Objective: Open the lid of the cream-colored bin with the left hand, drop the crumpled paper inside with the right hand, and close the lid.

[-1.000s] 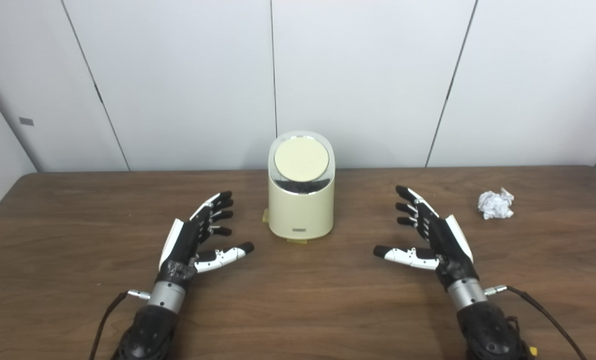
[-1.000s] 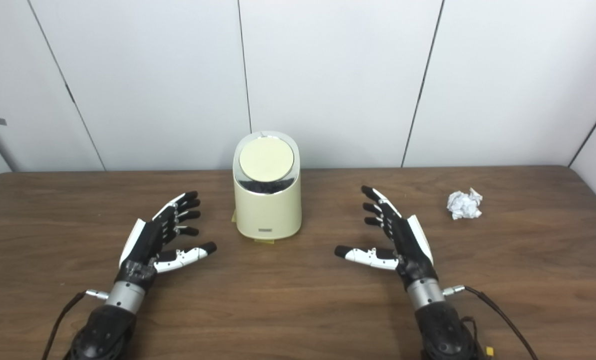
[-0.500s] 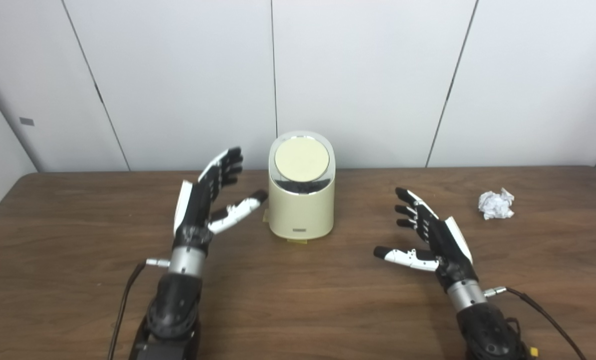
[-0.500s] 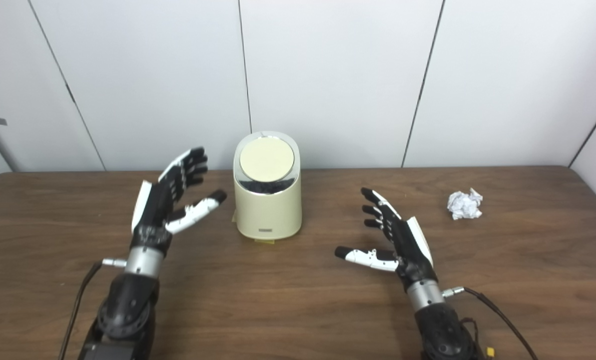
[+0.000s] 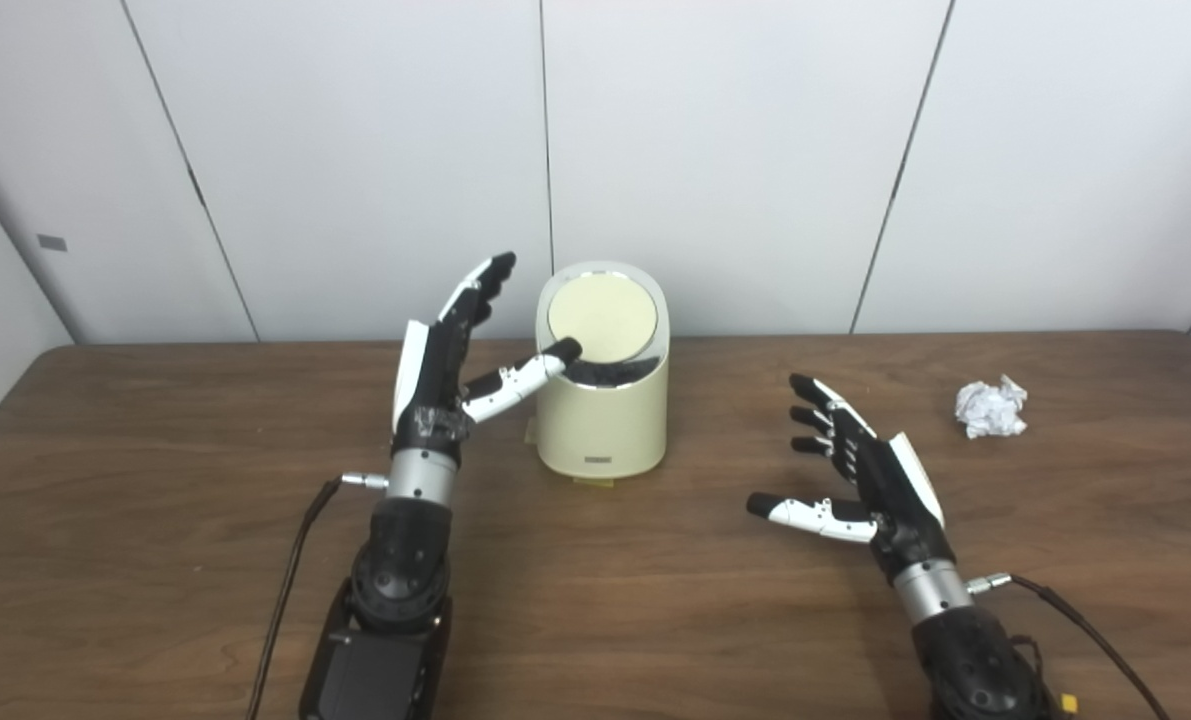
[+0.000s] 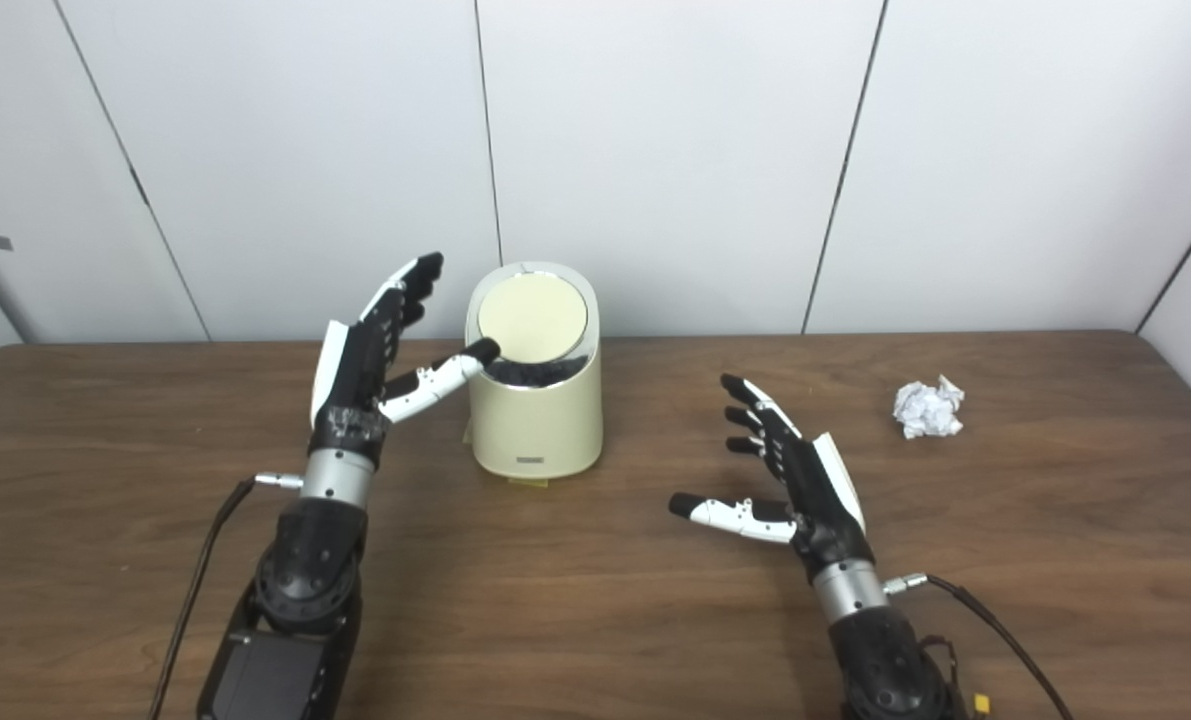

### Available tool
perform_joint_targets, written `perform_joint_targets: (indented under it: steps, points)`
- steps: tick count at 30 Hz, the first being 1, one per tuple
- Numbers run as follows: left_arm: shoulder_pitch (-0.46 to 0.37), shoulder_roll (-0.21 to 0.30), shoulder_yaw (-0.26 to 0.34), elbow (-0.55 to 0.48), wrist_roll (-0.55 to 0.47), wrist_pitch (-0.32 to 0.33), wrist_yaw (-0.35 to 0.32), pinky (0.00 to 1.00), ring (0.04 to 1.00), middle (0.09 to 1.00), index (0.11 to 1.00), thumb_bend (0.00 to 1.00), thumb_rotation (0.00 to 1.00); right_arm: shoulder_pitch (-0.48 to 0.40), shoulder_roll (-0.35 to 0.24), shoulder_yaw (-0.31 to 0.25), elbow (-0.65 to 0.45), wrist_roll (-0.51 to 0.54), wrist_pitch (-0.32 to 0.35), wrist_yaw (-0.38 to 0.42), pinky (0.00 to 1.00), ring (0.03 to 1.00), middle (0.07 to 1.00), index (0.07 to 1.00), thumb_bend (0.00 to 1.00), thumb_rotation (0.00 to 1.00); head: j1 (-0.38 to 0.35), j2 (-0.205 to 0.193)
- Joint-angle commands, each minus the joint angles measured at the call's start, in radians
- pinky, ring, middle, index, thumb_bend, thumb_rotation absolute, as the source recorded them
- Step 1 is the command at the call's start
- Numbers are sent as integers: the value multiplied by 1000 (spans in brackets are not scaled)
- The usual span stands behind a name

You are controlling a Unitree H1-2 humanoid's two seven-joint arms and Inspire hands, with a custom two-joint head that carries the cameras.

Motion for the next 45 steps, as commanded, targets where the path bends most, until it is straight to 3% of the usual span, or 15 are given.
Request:
perform_joint_targets:
  steps: [1, 6, 19, 22, 26, 38, 45]
  points:
    - [-80, 8, -14, -5, 40, 7, 17, 917, 967, 942, 935, 911, 383, -20, -3, 0, -10, 5, -42, -7, 765, 868, 920, 881, 831, 282, -2, 2]
    - [-116, 33, -30, 22, 92, 35, 31, 998, 1000, 993, 973, 934, 391, -17, 1, 0, -15, -5, -35, -15, 741, 852, 912, 880, 824, 293, -5, 1]
    - [-158, 61, -50, 76, 148, 72, 57, 1000, 1000, 1000, 1000, 972, 399, -14, 1, 1, -13, -7, -38, -18, 755, 841, 902, 872, 813, 284, -9, 1]
    - [-171, 74, -69, 86, 185, 93, 61, 1000, 1000, 1000, 1000, 971, 426, -14, 1, 0, -16, -7, -35, -18, 747, 839, 906, 873, 817, 305, -8, 2]
    - [-193, 86, -83, 99, 217, 114, 63, 1000, 1000, 1000, 1000, 958, 381, -14, 1, -2, -9, 2, -45, -15, 747, 841, 910, 879, 838, 348, -9, 3]
    - [-248, 108, -121, 132, 281, 154, 64, 1000, 1000, 1000, 1000, 976, 386, -10, 11, 6, -19, -28, -32, -33, 736, 817, 891, 869, 793, 277, -14, 7]
    - [-273, 121, -137, 129, 302, 178, 49, 1000, 1000, 1000, 1000, 997, 411, -7, 11, 10, -19, -31, -39, -34, 728, 828, 895, 873, 789, 292, -20, 10]
